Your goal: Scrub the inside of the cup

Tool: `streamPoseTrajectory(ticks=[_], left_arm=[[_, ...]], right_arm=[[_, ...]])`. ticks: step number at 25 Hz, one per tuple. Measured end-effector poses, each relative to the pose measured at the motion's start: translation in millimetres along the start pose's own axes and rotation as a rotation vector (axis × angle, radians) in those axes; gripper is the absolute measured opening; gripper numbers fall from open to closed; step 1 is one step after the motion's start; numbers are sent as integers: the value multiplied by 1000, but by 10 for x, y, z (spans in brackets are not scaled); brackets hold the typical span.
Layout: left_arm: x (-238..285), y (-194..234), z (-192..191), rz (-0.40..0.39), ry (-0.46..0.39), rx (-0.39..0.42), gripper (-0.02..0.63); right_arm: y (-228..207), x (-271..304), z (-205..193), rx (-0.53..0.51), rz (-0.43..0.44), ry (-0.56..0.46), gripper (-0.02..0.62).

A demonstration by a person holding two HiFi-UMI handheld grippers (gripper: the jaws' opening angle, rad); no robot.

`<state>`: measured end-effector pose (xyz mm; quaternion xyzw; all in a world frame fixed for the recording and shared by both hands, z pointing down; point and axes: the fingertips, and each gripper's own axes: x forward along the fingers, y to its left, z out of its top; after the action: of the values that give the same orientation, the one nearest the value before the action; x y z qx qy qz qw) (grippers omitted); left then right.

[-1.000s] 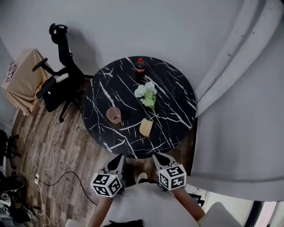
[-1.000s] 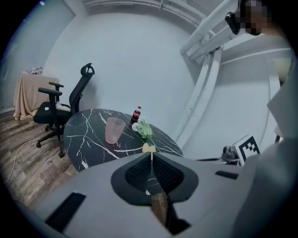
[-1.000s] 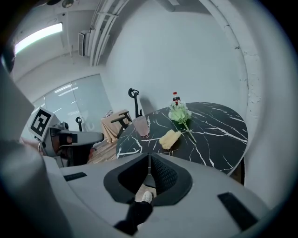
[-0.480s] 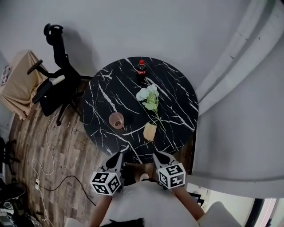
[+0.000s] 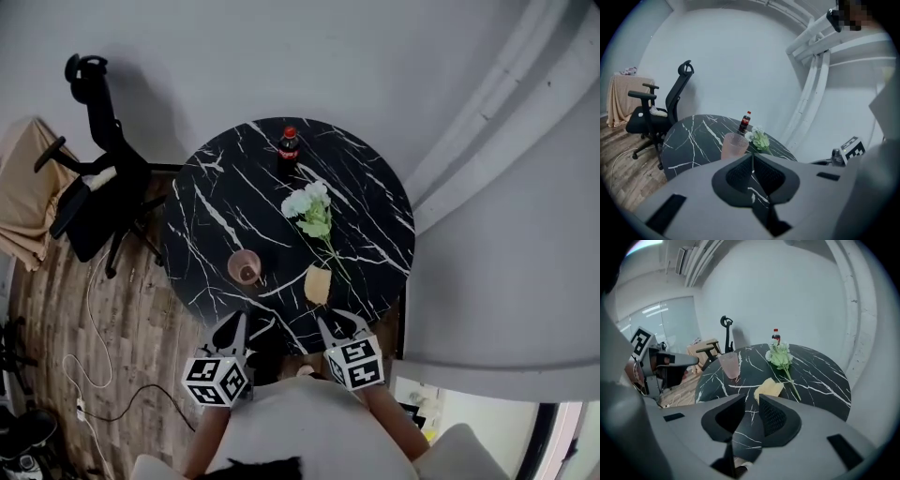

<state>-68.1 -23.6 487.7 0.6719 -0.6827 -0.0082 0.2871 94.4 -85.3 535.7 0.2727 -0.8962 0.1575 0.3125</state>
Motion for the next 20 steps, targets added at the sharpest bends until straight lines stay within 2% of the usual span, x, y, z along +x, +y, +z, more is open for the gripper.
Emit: streamPoseTrajectory(ticks=[2,11,20], left_arm=[[10,94,82,8,-14,9,12],[72,482,233,21,-5,-14,12],[170,662,277,10,30,12,12]], right_arm=[[32,109,11,-31,7,31,133],[-59,527,18,-141,-64,107,152],[-165,787,-77,-115,-94,192,171]])
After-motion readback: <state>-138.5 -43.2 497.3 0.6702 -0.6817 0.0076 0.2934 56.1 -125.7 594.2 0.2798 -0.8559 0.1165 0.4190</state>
